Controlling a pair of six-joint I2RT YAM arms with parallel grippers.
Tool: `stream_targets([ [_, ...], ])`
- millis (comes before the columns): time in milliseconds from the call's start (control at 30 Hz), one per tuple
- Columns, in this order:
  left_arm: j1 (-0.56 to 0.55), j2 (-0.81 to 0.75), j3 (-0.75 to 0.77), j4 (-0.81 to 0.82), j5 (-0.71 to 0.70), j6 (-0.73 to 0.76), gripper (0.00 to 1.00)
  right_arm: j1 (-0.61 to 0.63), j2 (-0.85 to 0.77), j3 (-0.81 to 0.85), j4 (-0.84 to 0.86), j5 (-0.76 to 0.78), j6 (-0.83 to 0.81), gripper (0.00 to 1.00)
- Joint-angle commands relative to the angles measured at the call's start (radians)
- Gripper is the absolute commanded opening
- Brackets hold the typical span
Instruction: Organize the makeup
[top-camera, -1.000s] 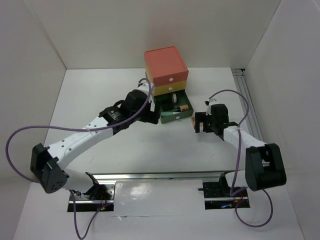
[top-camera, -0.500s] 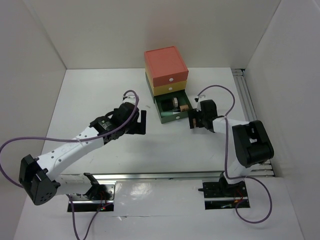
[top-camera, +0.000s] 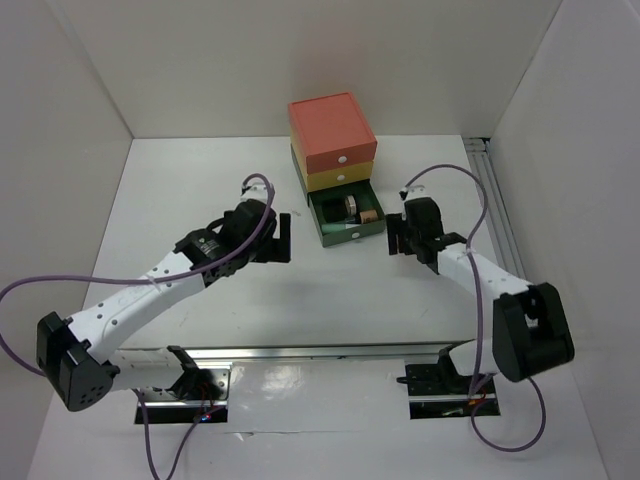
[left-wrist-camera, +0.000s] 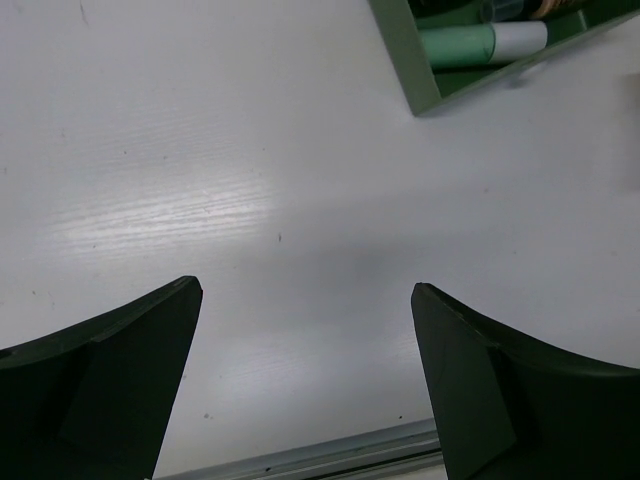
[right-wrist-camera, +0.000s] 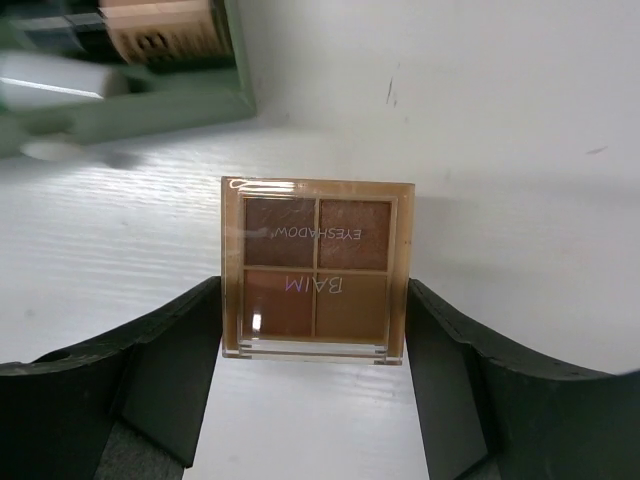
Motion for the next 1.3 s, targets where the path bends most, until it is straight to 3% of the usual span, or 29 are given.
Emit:
stream_targets([
  [0,0.020,0.032,0.089,0.023,-0.044,-0.006,1.00,0.024,-0.117,0.090,-0.058,0.004,0.031,0.46],
  [200,0.089,0.110,0.193,0.013,-0.031,-0.016,1.00,0.086,-0.001,0.202,0.093,-0.240,0.037,0.46],
  [467,0.186,0.233,0.354,0.023,0.028,0.017,1.00,0.213,0.346,0.504,0.088,-0.179,0.074,0.48],
  [600,0.215,0.310,0.466,0.033,0.057,0.031,1.00,0.248,0.452,0.550,0.068,-0.115,0.114,0.57],
  [667,0.225,0.374,0.543,0.044,0.078,0.059,1.00,0.248,0.471,0.573,0.042,-0.080,0.123,0.74],
  [800,0.225,0.515,0.704,0.044,0.115,0.079,1.00,0.259,0.471,0.584,0.018,-0.037,0.123,0.99],
  [900,0.234,0.632,0.874,0.032,0.135,0.068,1.00,0.259,0.402,0.584,0.018,-0.036,0.110,0.99],
  [1133,0.252,0.805,1.045,0.047,0.158,0.017,0.91,0.259,0.189,0.446,0.008,0.023,0.097,0.99],
  [1267,0.275,0.879,1.103,0.076,0.192,-0.010,0.79,0.248,0.049,0.337,-0.014,0.033,0.106,0.87],
])
